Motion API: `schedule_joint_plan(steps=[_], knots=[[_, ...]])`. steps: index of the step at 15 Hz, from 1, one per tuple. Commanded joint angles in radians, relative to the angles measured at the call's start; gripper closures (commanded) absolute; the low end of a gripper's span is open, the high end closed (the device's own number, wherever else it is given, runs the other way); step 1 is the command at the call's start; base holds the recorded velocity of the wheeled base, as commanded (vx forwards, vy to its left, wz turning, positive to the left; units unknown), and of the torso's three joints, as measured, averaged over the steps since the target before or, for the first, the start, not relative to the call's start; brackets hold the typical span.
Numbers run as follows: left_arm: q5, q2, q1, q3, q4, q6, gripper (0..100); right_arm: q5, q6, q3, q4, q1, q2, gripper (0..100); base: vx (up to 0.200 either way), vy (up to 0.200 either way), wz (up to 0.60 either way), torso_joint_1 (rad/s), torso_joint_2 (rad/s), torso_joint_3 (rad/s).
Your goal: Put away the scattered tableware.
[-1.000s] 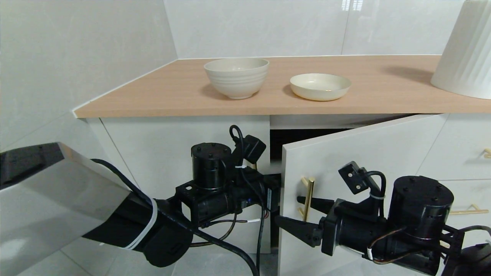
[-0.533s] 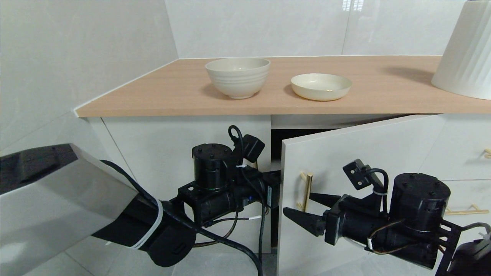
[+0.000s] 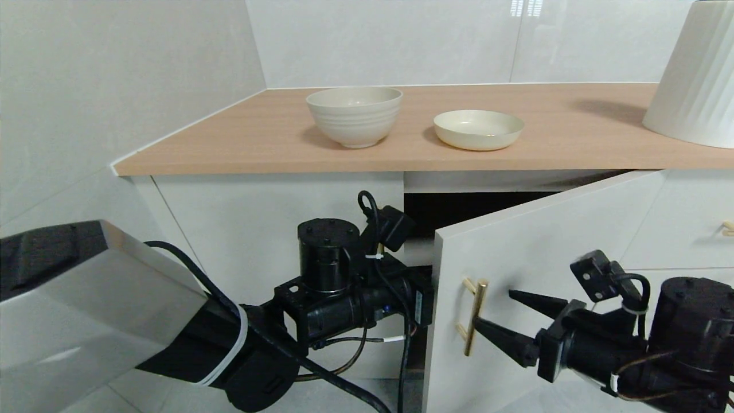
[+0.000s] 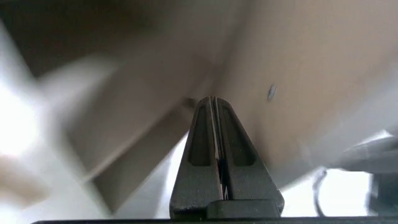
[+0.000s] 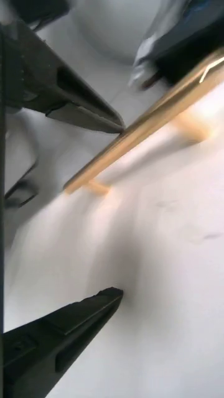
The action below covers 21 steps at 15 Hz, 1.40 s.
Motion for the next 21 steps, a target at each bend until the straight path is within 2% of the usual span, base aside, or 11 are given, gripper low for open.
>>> schedule_joint_plan(steps=[1,2,11,12,15,21], knots=[[0.025,-0.007,0.008,0.001,0.000,0.001,100,-0.068,-0.054,0.112,0.015,-0.002,-0.042,0,0.000,0.000,0.00,0.000,0.00,0.000],[0.025,-0.007,0.008,0.001,0.000,0.001,100,-0.108,-0.051,0.120,0.015,-0.002,-0.057,0,0.000,0.000,0.00,0.000,0.00,0.000],[0.031,-0.019,0.002,0.016,0.000,0.001,100,-0.101,-0.015,0.123,0.015,-0.002,-0.102,0,0.000,0.000,0.00,0.000,0.00,0.000],[0.031,-0.016,0.002,0.016,0.001,0.001,100,-0.101,-0.015,0.123,0.015,-0.002,-0.102,0,-0.200,0.000,0.00,-0.002,0.00,0.002],[0.029,0.004,-0.005,-0.009,0.001,-0.025,100,-0.101,-0.015,0.123,0.015,-0.001,-0.120,0,-0.133,0.000,0.00,0.005,0.00,0.000],[0.031,0.082,-0.006,-0.067,0.003,-0.027,100,-0.100,-0.015,0.125,0.015,0.002,-0.139,0,0.000,0.000,0.00,0.000,0.00,0.000]])
